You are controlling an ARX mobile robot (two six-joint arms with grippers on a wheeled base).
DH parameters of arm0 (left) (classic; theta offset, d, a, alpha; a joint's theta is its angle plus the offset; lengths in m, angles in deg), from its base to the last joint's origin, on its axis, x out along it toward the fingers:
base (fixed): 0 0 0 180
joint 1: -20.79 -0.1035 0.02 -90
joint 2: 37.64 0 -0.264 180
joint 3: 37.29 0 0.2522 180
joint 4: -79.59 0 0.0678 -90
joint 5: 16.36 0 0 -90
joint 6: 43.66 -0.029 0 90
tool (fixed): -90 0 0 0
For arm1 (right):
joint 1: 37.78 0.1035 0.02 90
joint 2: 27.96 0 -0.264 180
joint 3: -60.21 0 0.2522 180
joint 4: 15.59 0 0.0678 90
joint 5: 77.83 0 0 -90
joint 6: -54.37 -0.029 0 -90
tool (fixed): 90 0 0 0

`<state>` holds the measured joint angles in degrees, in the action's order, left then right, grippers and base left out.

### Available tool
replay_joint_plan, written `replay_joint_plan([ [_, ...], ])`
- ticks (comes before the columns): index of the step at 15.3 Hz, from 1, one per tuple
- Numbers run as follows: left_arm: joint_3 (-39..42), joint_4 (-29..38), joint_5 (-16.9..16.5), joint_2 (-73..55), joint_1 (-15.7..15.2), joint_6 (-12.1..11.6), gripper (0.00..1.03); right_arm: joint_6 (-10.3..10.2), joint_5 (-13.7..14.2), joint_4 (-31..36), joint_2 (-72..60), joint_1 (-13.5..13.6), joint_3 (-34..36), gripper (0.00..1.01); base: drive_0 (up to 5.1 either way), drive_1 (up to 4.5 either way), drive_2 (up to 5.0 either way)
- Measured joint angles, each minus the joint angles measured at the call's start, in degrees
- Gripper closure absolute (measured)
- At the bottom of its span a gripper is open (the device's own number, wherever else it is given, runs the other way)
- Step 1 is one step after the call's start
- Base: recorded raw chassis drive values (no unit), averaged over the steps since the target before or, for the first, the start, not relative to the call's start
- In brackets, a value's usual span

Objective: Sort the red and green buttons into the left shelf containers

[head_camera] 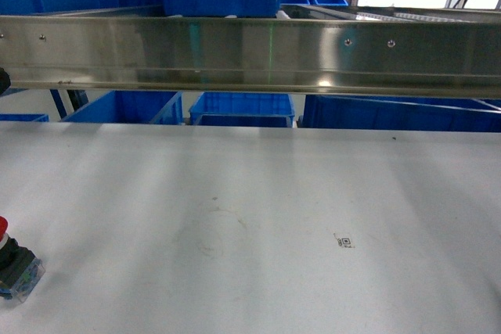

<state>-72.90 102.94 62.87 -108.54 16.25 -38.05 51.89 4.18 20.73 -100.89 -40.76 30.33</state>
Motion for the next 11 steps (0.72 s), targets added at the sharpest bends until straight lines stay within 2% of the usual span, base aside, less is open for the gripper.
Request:
replay_joint_plan([
  [1,0.0,0.0,0.0,0.0,0.0,0.0,0.05,-3.1,-2.9,-9.8,11.7,0.9,-3.1,0.75,0.0,0.00,0.0],
  [2,0.0,0.0,0.0,0.0,0.0,0.0,0.05,-5.1,-4.2,-14.9,21.6,1.6,-6.2,0.75,0.0,0.00,0.0],
  [3,0.1,0.8,0.0,-0.1,0.0,0.0,0.05,-6.1,-4.8,-16.9,28.8,1.6,-7.3,0.75,0.0,0.00,0.0],
  [5,3.3,14.3,1.6,-7.2,0.3,-4.2,0.05,-7.0,-4.7,-18.5,28.2,1.5,-6.5,0.75,0.0,0.00,0.0],
  [6,5.4,19.8,1.7,-13.8,-0.4,-6.7,0.05,-7.2,-4.6,-19.4,26.8,1.5,-5.4,0.75,0.0,0.00,0.0],
  [8,7.5,30.6,2.3,-24.7,-3.2,-9.9,0.05,-7.2,-4.6,-18.4,27.8,1.5,-5.3,0.75,0.0,0.00,0.0],
  [9,7.5,34.7,2.4,-28.4,-3.8,-10.8,0.05,-7.2,-4.6,-18.4,28.0,1.5,-5.4,0.75,0.0,0.00,0.0],
  [11,7.0,38.9,1.6,-33.6,-3.8,-10.2,0.05,-7.2,-4.6,-18.6,27.9,1.5,-5.4,0.75,0.0,0.00,0.0],
])
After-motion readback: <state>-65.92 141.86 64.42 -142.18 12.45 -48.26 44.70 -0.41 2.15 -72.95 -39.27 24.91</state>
